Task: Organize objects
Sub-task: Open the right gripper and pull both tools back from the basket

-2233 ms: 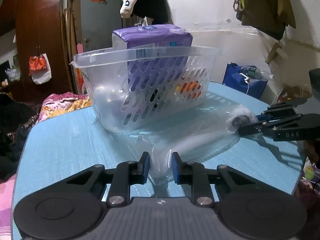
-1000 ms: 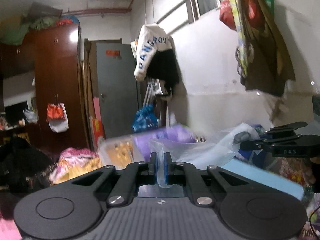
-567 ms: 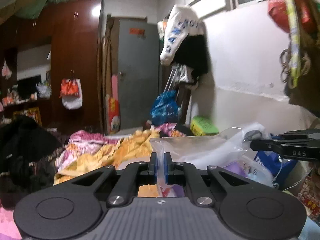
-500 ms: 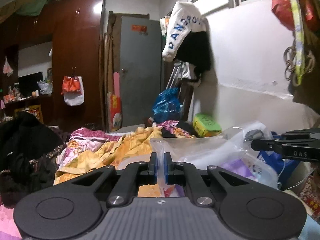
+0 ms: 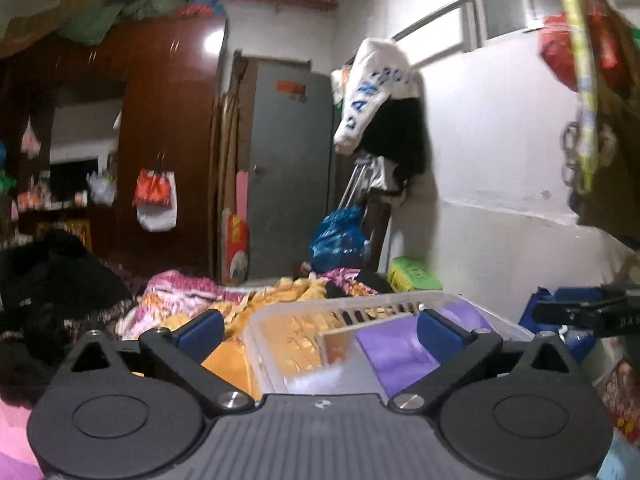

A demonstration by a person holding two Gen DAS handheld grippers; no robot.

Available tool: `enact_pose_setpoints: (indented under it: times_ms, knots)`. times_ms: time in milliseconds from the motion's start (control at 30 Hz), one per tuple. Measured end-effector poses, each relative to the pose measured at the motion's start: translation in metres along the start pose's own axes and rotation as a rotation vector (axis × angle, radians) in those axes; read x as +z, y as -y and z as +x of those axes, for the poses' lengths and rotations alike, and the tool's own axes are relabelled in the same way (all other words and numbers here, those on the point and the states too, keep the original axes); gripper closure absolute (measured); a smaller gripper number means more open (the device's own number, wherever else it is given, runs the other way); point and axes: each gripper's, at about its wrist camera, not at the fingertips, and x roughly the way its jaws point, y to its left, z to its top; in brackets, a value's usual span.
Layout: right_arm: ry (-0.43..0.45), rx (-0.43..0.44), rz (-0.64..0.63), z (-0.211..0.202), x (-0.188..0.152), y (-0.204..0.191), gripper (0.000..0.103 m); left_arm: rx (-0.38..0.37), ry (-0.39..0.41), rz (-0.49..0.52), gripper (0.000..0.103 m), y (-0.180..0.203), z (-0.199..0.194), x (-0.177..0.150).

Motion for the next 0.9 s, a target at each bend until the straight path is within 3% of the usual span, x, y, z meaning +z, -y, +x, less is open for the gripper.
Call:
enact_pose_setpoints:
  times_ms: [67, 167, 300, 400, 567, 900]
  knots:
    - [-0.008, 0.014, -0.033, -0.011, -0.009, -0.007, 0.0, 0.011, 0.002, 0.02, 0.0, 0.01, -0.014, -0.011]
    - [-0.022, 0.009, -0.083, -0.026, -0.02, -0.023, 0.0, -0.012, -0.062, 0.026, 0.0, 0.021, -0.024, -0.022]
    - [-0.042, -0.063, -0.104, -0.046, -0.031, -0.043, 0.0, -0.059, -0.111, 0.01, 0.0, 0.028, -0.041, -0.031]
    - [-0.006, -0.05, -0.035, -0.062, -0.03, -0.044, 0.0, -0.036, -0.093, 0.043, 0.0, 0.038, -0.059, -0.035]
    - [0.005, 0.077, 0.045, -0.082, -0.028, -0.039, 0.0, -0.018, -0.09, 0.052, 0.0, 0.053, -0.081, -0.033]
    - [0.012, 0.033, -0.018, -0.095, -0.032, -0.06, 0.0, 0.01, -0.057, 0.092, 0.0, 0.078, -0.095, -0.027]
